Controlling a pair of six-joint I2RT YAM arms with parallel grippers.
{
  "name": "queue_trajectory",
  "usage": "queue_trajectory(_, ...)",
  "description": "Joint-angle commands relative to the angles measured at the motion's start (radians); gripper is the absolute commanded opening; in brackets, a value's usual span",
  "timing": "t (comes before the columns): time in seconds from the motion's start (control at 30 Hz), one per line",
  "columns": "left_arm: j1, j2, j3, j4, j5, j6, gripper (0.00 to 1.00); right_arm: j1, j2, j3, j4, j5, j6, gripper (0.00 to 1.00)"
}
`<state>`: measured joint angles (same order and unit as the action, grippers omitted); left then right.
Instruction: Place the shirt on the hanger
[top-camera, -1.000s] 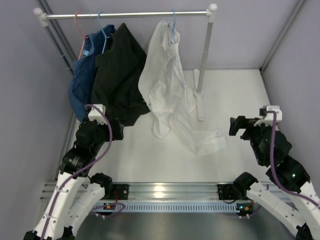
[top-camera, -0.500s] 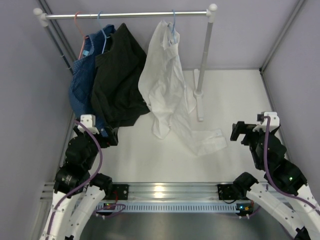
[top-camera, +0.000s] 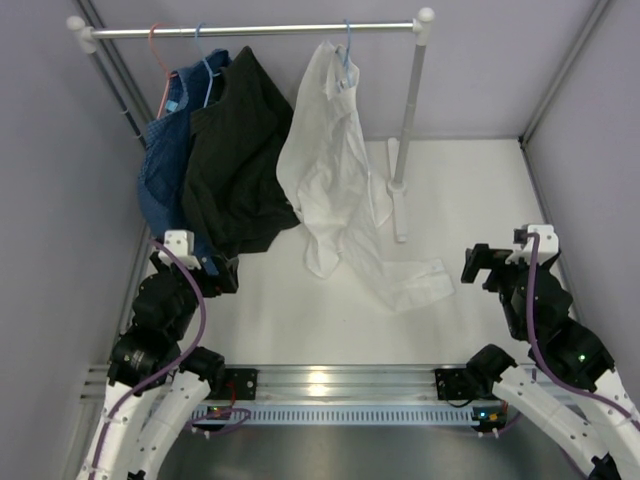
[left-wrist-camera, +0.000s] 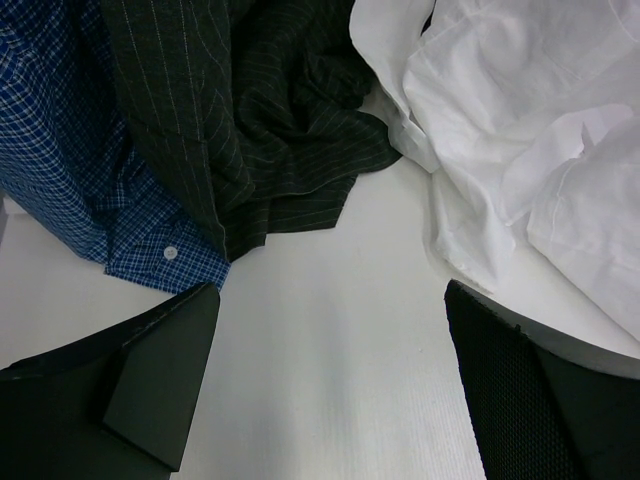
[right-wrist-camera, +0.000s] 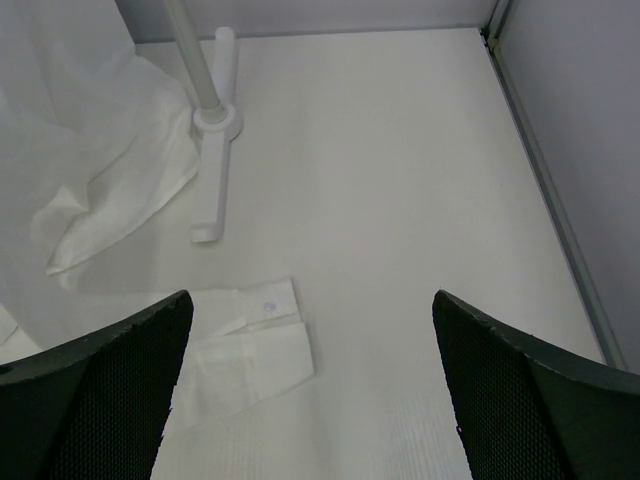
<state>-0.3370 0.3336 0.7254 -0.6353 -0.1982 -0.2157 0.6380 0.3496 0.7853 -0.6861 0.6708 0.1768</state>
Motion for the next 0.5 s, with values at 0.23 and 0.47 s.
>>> queue_trajectory(0.23,-0.005,-0.021,-0.006,0.028,0.005,-0.007,0.98,-0.004,0.015,0.026,-0.020,-0.028,-0.007,0.99)
queue_trajectory(0.47,-0.007,-0.022,-0.007,0.026,-0.010,-0.011,0.98,-0.006,0.032,0.019,-0.021,-0.027,0.006,0.99)
